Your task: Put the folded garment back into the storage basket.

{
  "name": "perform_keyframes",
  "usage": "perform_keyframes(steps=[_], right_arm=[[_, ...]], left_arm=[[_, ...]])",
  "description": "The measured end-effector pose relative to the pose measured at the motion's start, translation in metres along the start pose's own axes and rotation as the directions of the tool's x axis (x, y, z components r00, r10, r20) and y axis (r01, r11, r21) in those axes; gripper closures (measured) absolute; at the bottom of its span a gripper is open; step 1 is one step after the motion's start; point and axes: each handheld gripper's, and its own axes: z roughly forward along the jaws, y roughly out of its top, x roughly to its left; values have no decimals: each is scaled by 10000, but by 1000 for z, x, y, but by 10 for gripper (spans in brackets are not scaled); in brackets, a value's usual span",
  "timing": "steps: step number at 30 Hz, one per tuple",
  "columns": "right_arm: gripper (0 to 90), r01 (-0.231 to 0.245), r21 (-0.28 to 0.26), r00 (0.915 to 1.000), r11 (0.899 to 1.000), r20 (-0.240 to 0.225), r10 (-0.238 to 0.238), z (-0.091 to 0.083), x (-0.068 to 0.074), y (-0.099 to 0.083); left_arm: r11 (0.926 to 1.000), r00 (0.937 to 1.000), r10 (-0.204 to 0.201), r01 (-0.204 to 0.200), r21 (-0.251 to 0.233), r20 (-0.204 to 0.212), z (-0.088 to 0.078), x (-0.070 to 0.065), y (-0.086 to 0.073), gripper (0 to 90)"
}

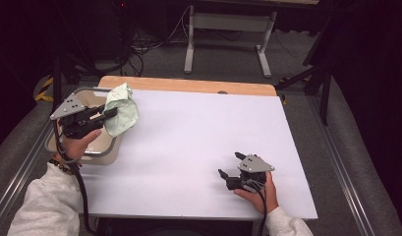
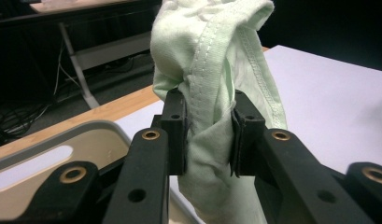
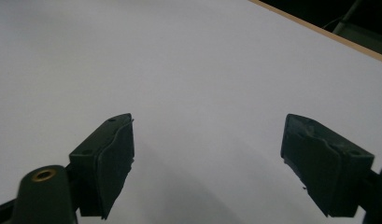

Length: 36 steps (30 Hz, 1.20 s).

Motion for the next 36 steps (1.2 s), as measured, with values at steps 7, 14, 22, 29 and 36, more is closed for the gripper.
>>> perform_keyframes(steps=[7,14,22,29,36], right_arm=[[180,-1,18,10000,10000,0,1,0,1,0],[180,-30,54,10000,10000,-8,30,1,1,0],[180,10,89,10000,10000,-12,-10,2,3,1],[180,-18,164,10000,9999,-9,18,2,2,1],[180,-42,212,10000,9998,-32,43,3,2,0]], left_arm=[[9997,9995,-202,206,155,-242,-10,12,-5,724],[9972,9973,-419,455,593,-599,-19,27,-10,723],[9727,9952,-121,342,2294,-972,-10,47,-12,723],[9376,9964,-405,636,3419,-743,7,64,-21,722],[9010,9950,-151,564,4302,-988,19,75,-26,719]])
